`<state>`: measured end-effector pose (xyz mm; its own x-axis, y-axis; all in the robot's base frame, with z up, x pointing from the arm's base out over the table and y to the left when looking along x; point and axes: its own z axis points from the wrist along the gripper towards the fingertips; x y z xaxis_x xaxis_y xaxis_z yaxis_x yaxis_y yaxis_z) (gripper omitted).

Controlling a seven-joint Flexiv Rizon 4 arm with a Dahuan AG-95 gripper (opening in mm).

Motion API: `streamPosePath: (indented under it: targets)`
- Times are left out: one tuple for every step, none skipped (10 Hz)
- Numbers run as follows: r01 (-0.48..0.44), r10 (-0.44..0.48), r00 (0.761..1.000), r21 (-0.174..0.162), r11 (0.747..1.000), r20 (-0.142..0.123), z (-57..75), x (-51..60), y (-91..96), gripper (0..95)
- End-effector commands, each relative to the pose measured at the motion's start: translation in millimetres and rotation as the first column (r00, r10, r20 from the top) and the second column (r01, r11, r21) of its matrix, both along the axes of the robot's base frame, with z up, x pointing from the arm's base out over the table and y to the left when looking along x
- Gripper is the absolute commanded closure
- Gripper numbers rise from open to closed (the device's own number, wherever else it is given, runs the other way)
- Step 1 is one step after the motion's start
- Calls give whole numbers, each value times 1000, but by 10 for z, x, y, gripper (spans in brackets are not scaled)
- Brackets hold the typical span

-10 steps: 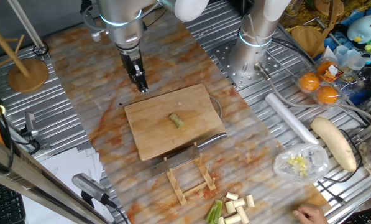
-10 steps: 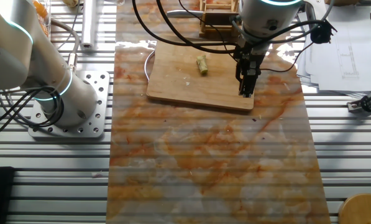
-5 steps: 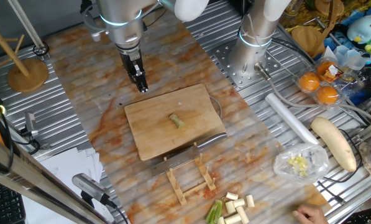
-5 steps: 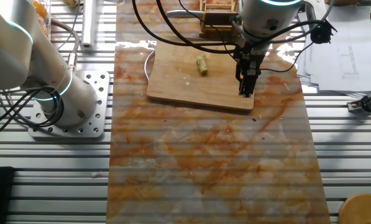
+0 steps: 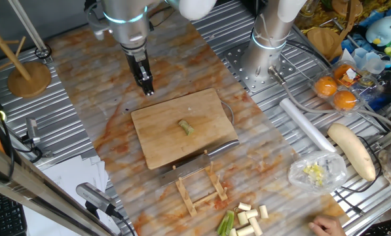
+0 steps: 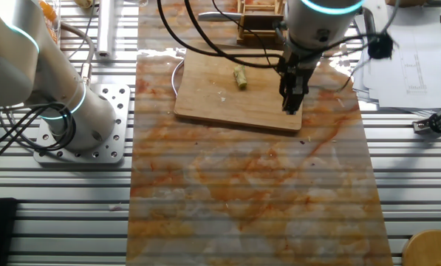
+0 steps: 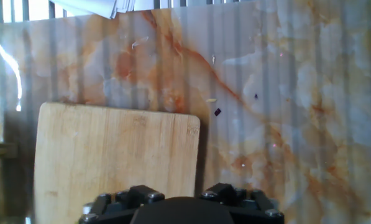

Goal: Chop the scallions

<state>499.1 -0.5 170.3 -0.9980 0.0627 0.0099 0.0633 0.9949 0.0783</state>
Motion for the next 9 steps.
streamPosePath:
  targets:
    - [62, -61, 998, 81, 995, -15, -2, 9, 5, 950]
    - [60, -59, 998, 81, 995, -16, -3, 9, 7, 950]
    - [53, -52, 999, 82, 995, -16, -8, 12, 16, 950]
    - [40, -39, 999, 83, 996, -14, -18, 17, 52, 950]
    - [22, -21, 1000, 84, 996, -15, -38, 26, 152, 950]
    - [42, -40, 999, 81, 996, -22, -69, 31, 331, 950]
    - [74, -72, 997, 80, 994, -26, -106, 41, 514, 950]
    - [80, -77, 996, 85, 993, -40, -129, 113, 649, 950]
    - [105, -100, 993, 81, 991, -68, -75, 242, 767, 950]
